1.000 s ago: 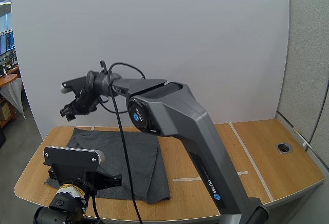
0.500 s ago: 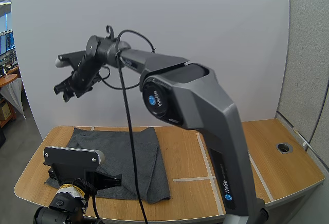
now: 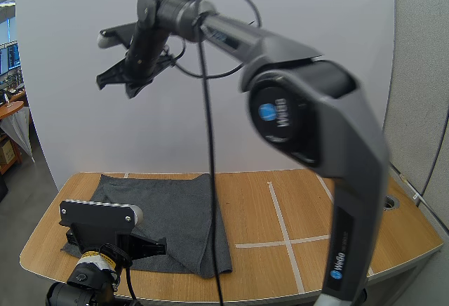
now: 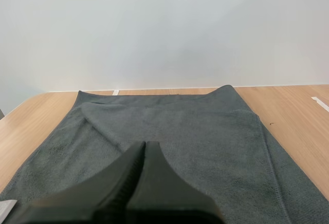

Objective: Fold the towel

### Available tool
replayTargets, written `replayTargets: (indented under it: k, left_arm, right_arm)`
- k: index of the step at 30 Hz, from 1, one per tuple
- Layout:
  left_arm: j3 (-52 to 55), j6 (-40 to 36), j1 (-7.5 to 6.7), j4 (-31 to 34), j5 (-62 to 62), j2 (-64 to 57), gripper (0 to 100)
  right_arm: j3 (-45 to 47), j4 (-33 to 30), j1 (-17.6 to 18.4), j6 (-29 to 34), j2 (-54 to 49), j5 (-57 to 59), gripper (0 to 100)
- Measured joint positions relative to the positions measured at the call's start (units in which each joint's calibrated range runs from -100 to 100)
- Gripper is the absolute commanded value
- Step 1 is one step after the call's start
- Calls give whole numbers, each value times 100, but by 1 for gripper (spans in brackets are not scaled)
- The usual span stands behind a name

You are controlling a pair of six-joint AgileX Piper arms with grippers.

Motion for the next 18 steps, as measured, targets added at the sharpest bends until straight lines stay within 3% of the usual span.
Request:
replayTargets:
  k: [5,8,11,18]
  left_arm:
    - [0,0,0,0,0,0,0]
    - [0,0,0,0,0,0,0]
    - [0,0,0,0,0,0,0]
    - [0,0,0,0,0,0,0]
  right_arm:
    - [1276,-771,0,451,-1416,-466,0]
    - [1576,-925,0,557,-1694,-601,0]
    - [2806,-1496,-15,984,-2777,-944,0]
    - [4032,-1585,-15,1104,-4120,-1030,0]
